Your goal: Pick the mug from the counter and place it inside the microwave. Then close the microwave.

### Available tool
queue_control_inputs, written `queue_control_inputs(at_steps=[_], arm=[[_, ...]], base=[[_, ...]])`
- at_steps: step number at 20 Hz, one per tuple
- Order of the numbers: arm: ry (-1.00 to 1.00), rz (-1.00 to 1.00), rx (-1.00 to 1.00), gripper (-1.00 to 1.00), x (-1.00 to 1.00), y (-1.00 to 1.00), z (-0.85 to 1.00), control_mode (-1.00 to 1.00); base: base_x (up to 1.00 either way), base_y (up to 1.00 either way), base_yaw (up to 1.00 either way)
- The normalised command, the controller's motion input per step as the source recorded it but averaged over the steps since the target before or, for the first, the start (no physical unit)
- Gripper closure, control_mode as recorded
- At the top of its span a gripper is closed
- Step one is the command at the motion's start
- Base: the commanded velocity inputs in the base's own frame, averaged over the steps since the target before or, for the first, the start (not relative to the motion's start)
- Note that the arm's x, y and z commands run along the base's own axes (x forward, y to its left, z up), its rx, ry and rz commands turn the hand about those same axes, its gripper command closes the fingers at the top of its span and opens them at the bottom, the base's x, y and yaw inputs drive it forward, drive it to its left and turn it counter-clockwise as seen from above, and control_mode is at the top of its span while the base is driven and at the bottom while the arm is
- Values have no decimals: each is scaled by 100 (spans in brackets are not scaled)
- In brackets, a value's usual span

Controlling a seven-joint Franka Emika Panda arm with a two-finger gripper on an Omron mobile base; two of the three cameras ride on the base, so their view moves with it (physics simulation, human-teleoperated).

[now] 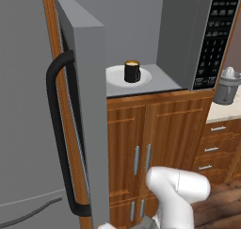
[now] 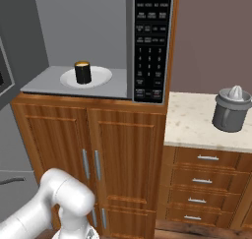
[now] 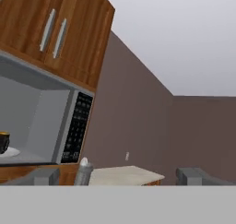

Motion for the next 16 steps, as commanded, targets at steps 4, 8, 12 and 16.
queue_control_inputs(at_steps=[4,8,12,16], arm=[[0,-5,0,-100,36,39,-22,-100],[0,-1,0,-100,35,26,-24,-100],[2,0,0,-100,32,34,-21,-100],[0,0,0,-100,42,34,-26,-100]], base=[[0,0,0],[0,0,0],[0,0,0],[0,0,0]])
